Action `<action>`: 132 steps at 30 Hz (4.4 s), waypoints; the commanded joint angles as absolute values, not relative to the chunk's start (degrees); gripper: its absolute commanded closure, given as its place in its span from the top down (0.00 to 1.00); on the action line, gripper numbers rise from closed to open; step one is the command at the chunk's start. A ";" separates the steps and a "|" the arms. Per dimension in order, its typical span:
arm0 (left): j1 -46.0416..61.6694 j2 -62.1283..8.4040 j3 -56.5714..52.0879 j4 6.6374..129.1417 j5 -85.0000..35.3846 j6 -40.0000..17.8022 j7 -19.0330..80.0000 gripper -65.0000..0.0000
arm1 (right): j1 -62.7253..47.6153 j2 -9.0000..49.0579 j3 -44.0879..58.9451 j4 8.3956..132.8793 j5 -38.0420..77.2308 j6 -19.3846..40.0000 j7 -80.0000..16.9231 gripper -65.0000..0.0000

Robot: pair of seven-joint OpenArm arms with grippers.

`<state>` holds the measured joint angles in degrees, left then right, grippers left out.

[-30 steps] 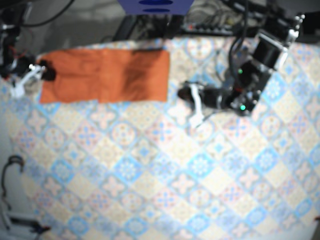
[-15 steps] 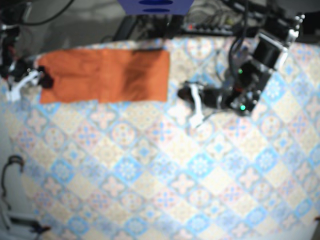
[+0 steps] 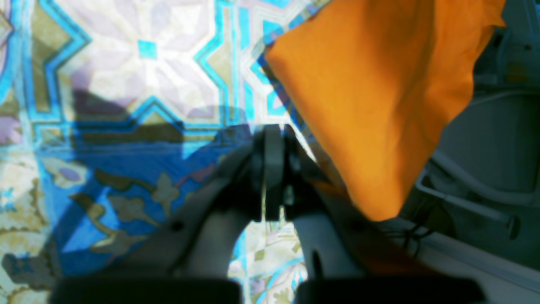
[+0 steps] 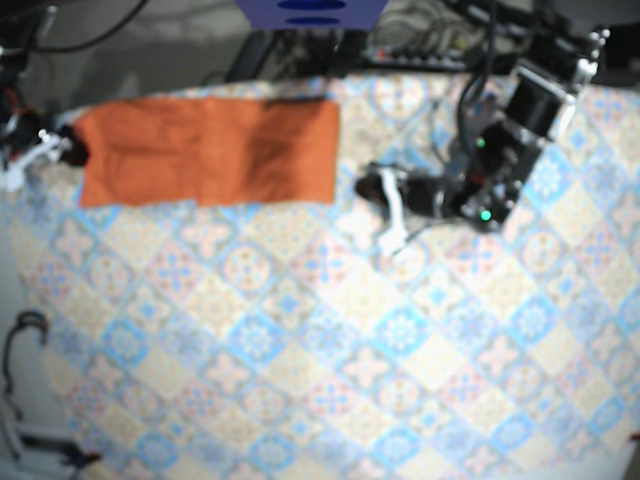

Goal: Fold the T-shirt properly
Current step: 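Grasp and lift the strip's other end with the right gripper, then hold the lifted strip end with the right gripper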

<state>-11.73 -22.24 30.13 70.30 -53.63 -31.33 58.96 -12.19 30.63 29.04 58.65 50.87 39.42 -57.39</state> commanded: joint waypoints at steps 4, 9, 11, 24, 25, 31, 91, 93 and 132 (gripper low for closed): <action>-12.88 -22.73 29.67 70.99 -54.46 -31.69 58.42 0.00 | -10.24 30.99 29.58 57.98 51.74 40.00 -58.77 0.67; -12.88 -22.73 29.67 70.99 -54.46 -31.69 58.42 0.00 | -10.24 30.20 29.49 58.24 51.74 40.00 -59.12 0.67; -12.88 -22.73 29.67 70.99 -54.46 -31.69 58.42 0.00 | -10.24 29.85 29.49 58.24 51.74 40.00 -59.12 0.67; -12.79 -22.73 29.67 70.99 -54.46 -31.69 58.42 0.00 | -10.33 29.41 29.49 58.15 62.81 40.00 -62.46 0.67; -12.79 -22.73 29.67 70.99 -54.46 -31.69 58.42 0.00 | -10.33 29.41 29.49 58.07 62.81 40.00 -62.46 0.67; -12.79 -22.73 29.67 70.99 -54.46 -31.69 58.42 0.00 | -10.33 29.41 29.67 58.07 62.81 40.00 -62.46 0.67; -12.35 -22.90 29.58 70.99 -54.46 -31.69 58.42 0.00 | -10.42 25.89 30.99 58.07 65.36 40.00 -64.40 0.67; -12.18 -22.90 29.58 70.99 -54.46 -31.69 58.42 0.00 | -10.42 25.89 30.02 58.07 65.36 40.00 -64.31 0.67; -10.33 -22.99 24.13 71.08 -54.46 -31.69 58.86 0.00 | -9.98 25.54 23.25 51.65 59.65 40.00 -56.92 0.66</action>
